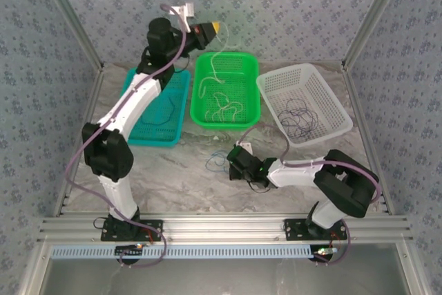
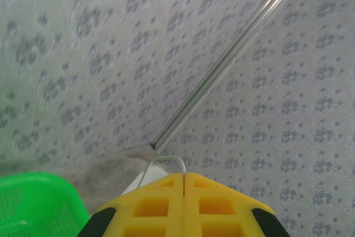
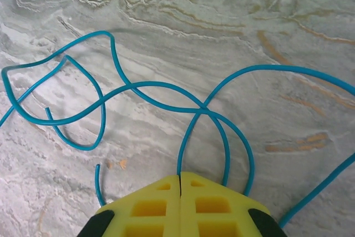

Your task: Untangle the cables

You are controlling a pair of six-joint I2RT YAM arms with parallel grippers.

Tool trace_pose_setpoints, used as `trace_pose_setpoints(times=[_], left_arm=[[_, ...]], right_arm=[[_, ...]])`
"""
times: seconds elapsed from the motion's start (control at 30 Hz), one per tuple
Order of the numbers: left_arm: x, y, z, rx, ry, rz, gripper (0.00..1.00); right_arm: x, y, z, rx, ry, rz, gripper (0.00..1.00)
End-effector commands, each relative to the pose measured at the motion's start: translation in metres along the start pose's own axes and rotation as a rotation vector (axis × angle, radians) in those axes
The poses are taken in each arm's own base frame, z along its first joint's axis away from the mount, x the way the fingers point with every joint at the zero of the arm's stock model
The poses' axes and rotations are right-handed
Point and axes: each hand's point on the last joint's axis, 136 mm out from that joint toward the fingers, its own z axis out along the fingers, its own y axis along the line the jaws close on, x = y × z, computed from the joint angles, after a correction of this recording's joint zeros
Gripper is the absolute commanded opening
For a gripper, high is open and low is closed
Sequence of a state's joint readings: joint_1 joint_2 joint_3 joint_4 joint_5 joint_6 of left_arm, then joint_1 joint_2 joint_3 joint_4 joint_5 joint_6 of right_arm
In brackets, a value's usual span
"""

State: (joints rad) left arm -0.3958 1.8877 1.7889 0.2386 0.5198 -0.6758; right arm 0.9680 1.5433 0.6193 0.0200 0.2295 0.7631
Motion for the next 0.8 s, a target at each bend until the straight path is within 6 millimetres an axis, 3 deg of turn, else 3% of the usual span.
trace_pose_setpoints(times=[0.0,0.17,0.2,0.27,0.33,0.47,0.5,0.53,0.77], left_arm=[[0.019,0.014,0.012,0.022,0.015,-0.022,0.0],[0.073,0.071,0.025,-0.101,0.139,-0.084,0.0],[0.082,0.079,0.025,-0.126,0.163,-0.094,0.04],[0.097,0.091,0.024,-0.165,0.207,-0.101,0.19],[0.109,0.098,0.019,-0.218,0.254,-0.088,0.41],[0.122,0.095,0.007,-0.326,0.353,0.021,0.81],[0.124,0.094,0.003,-0.358,0.381,0.054,0.95],[0.126,0.092,-0.001,-0.38,0.402,0.081,0.99],[0.131,0.074,-0.033,-0.462,0.425,0.186,0.99]], right_arm=[[0.062,-0.063,-0.008,0.231,0.215,-0.067,0.02],[0.056,-0.059,-0.014,0.235,0.206,-0.085,0.02],[0.055,-0.058,-0.016,0.235,0.2,-0.087,0.02],[0.053,-0.057,-0.019,0.235,0.191,-0.085,0.02],[0.049,-0.055,-0.022,0.225,0.175,-0.077,0.02],[0.036,-0.048,-0.037,0.185,0.124,-0.06,0.04],[0.03,-0.046,-0.042,0.173,0.104,-0.055,0.04],[0.026,-0.044,-0.047,0.16,0.086,-0.054,0.05],[-0.002,-0.028,-0.076,0.035,-0.001,-0.056,0.08]])
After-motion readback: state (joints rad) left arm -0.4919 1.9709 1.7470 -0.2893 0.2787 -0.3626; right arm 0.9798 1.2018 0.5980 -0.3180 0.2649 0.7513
